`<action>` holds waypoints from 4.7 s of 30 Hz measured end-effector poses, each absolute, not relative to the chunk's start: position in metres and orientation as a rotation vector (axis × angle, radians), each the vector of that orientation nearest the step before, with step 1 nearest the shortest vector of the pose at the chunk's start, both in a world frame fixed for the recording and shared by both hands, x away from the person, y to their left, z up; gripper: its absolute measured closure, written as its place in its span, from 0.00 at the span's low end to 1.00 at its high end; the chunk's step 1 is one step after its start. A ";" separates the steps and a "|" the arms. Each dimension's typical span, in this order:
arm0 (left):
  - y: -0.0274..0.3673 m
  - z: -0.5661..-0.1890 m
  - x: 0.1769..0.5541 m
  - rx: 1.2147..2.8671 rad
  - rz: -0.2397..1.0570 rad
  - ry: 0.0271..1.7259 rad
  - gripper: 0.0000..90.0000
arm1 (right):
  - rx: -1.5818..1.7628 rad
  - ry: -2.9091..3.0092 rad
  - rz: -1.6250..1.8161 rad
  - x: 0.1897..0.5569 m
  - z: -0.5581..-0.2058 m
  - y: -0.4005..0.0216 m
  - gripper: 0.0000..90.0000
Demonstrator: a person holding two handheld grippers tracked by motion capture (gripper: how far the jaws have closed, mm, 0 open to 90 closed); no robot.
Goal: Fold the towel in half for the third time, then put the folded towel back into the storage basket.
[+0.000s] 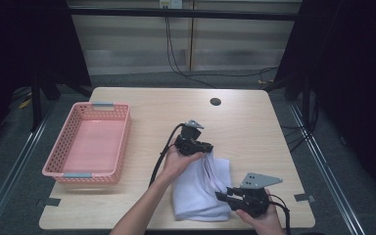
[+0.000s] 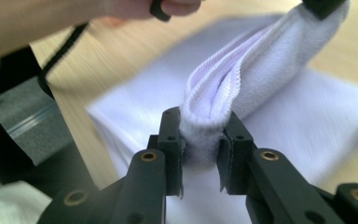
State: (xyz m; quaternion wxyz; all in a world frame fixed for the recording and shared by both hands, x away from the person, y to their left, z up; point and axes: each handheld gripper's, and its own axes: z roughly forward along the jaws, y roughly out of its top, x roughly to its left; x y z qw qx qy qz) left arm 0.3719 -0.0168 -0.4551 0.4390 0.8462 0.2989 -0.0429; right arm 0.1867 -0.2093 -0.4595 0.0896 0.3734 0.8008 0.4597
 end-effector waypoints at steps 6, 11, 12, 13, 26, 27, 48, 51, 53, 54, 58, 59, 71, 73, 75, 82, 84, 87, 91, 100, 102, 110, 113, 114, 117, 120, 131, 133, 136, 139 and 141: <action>-0.021 -0.452 0.368 2.038 -0.132 0.719 0.69 | 1.135 2.447 1.283 0.174 -0.469 -0.219 0.73; 0.007 -0.431 0.354 2.022 -0.061 0.684 0.59 | 1.144 2.356 1.307 0.175 -0.455 -0.237 0.52; 0.014 -0.429 0.349 2.033 -0.064 0.684 0.59 | 1.156 2.325 1.328 0.179 -0.452 -0.240 0.49; 0.021 -0.430 0.343 2.045 -0.066 0.675 0.61 | 1.172 2.297 1.331 0.185 -0.449 -0.243 0.47; 0.050 -0.474 0.252 2.289 -0.129 0.507 0.64 | 1.136 2.325 1.219 0.316 -0.454 -0.197 0.35; 0.050 -0.478 0.251 2.286 -0.126 0.511 0.64 | 1.129 2.344 1.173 0.320 -0.458 -0.192 0.36; 0.100 -0.489 0.220 2.250 -0.117 0.647 0.36 | 1.282 2.434 1.103 0.314 -0.489 -0.228 0.27; 0.091 -0.491 0.222 2.303 -0.081 0.631 0.37 | 1.281 2.461 1.083 0.315 -0.496 -0.226 0.26; 0.089 -0.491 0.224 2.305 -0.081 0.628 0.41 | 1.280 2.477 1.077 0.315 -0.497 -0.226 0.27; 0.088 -0.490 0.225 2.307 -0.076 0.639 0.45 | 1.282 2.481 1.083 0.315 -0.500 -0.226 0.27; 0.086 -0.491 0.224 2.315 -0.023 0.619 0.63 | 1.254 2.516 1.101 0.315 -0.499 -0.225 0.41; 0.086 -0.490 0.224 2.324 -0.027 0.610 0.67 | 1.251 2.524 1.100 0.314 -0.498 -0.224 0.46; 0.088 -0.489 0.233 2.315 -0.115 0.626 0.83 | 1.241 2.574 1.148 0.311 -0.494 -0.221 0.79; 0.087 -0.488 0.236 2.300 -0.132 0.615 0.83 | 1.248 2.577 1.164 0.313 -0.495 -0.223 0.80; 0.088 -0.486 0.237 2.282 -0.151 0.617 0.84 | 1.260 2.583 1.186 0.315 -0.494 -0.225 0.81; 0.083 -0.475 0.242 2.248 -0.145 0.602 0.85 | 1.270 2.555 1.223 0.323 -0.485 -0.226 0.82; 0.085 -0.475 0.244 2.227 -0.153 0.610 0.85 | 1.266 2.543 1.248 0.325 -0.479 -0.226 0.82; 0.092 -0.468 0.245 2.206 -0.149 0.623 0.85 | 1.259 2.540 1.270 0.327 -0.472 -0.226 0.82; 0.104 -0.452 0.247 2.163 -0.144 0.614 0.85 | 1.239 2.542 1.317 0.330 -0.463 -0.224 0.83; 0.123 -0.433 0.259 2.098 -0.108 0.639 0.86 | 1.192 2.490 1.466 0.345 -0.438 -0.218 0.83; 0.128 -0.431 0.263 2.070 -0.129 0.653 0.85 | 1.191 2.486 1.465 0.348 -0.435 -0.215 0.83; 0.145 -0.414 0.273 2.051 -0.068 0.678 0.85 | 1.152 2.454 1.507 0.364 -0.419 -0.201 0.83; 0.152 -0.409 0.276 2.050 -0.053 0.691 0.85 | 1.133 2.452 1.518 0.369 -0.412 -0.195 0.83; 0.155 -0.407 0.277 2.045 -0.048 0.691 0.85 | 1.128 2.452 1.524 0.371 -0.410 -0.192 0.83; 0.164 -0.400 0.279 2.026 -0.031 0.697 0.85 | 1.110 2.454 1.532 0.378 -0.404 -0.183 0.83; 0.174 -0.393 0.282 2.000 -0.011 0.707 0.85 | 1.091 2.449 1.557 0.385 -0.397 -0.175 0.83; 0.213 -0.378 0.290 1.947 0.047 0.755 0.85 | 1.035 2.461 1.608 0.410 -0.378 -0.137 0.83; 0.220 -0.377 0.292 1.942 0.052 0.770 0.85 | 1.025 2.465 1.612 0.414 -0.377 -0.130 0.83; 0.231 -0.374 0.295 1.920 0.059 0.785 0.85 | 1.015 2.471 1.627 0.420 -0.374 -0.119 0.83; 0.242 -0.371 0.298 1.906 0.077 0.802 0.85 | 1.006 2.481 1.624 0.427 -0.370 -0.109 0.83; 0.248 -0.370 0.300 1.907 0.095 0.816 0.85 | 0.997 2.479 1.634 0.431 -0.368 -0.103 0.83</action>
